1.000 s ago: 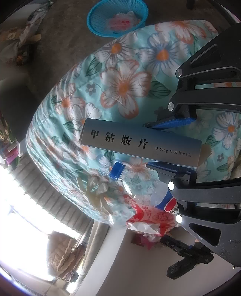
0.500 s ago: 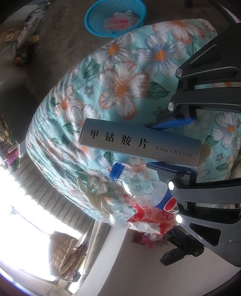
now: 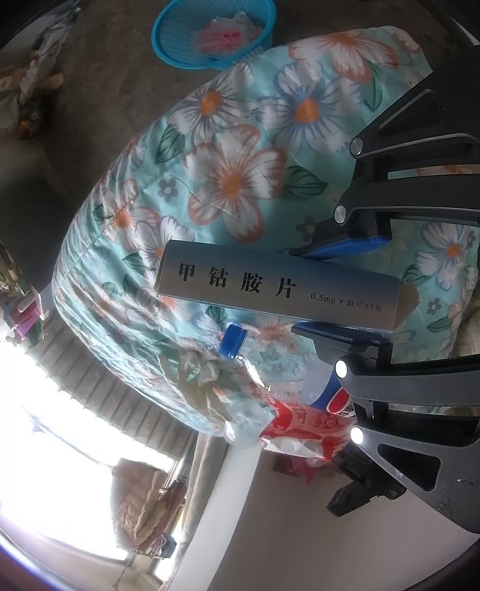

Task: Collect trash
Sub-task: 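Grasp the white medicine box with the right tool while the left grasps the green plastic bag, then lift the medicine box and green bag off the quilt with both tools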

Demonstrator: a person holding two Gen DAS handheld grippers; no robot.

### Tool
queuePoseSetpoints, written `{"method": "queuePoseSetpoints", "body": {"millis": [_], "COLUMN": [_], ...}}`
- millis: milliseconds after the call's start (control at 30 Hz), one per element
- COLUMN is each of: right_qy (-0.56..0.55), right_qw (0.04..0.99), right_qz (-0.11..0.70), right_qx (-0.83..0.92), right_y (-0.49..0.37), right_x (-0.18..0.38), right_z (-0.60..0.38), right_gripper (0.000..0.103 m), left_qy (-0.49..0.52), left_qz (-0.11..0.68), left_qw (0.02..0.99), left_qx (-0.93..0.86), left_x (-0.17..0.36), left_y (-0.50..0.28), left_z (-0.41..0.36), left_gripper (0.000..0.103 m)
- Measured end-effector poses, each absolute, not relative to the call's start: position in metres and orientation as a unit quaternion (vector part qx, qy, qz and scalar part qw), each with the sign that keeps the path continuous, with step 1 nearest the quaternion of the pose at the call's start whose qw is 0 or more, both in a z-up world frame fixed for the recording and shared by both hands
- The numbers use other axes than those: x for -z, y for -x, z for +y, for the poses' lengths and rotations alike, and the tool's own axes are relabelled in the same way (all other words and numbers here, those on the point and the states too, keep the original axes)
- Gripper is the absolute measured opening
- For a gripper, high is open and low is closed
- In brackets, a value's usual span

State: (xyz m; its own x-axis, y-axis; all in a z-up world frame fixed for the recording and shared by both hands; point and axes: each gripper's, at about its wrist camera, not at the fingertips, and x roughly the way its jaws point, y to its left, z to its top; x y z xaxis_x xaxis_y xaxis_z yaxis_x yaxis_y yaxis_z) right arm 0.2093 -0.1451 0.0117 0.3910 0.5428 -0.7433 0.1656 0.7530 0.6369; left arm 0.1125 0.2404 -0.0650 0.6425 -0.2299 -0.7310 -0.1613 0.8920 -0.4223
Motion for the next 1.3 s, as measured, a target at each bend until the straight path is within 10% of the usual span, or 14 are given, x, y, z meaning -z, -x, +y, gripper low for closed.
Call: {"method": "queuePoseSetpoints", "body": {"millis": [1300], "right_qy": [-0.346], "right_qw": [0.768], "right_qz": [0.522], "right_qx": [-0.133], "right_y": [-0.203], "right_x": [-0.014], "right_z": [-0.15], "right_gripper": [0.028], "left_qy": [0.204], "left_qz": [0.356], "left_qw": [0.912], "left_qx": [-0.007], "left_x": [0.016], "left_y": [-0.097], "left_z": [0.248], "left_gripper": [0.027]}}
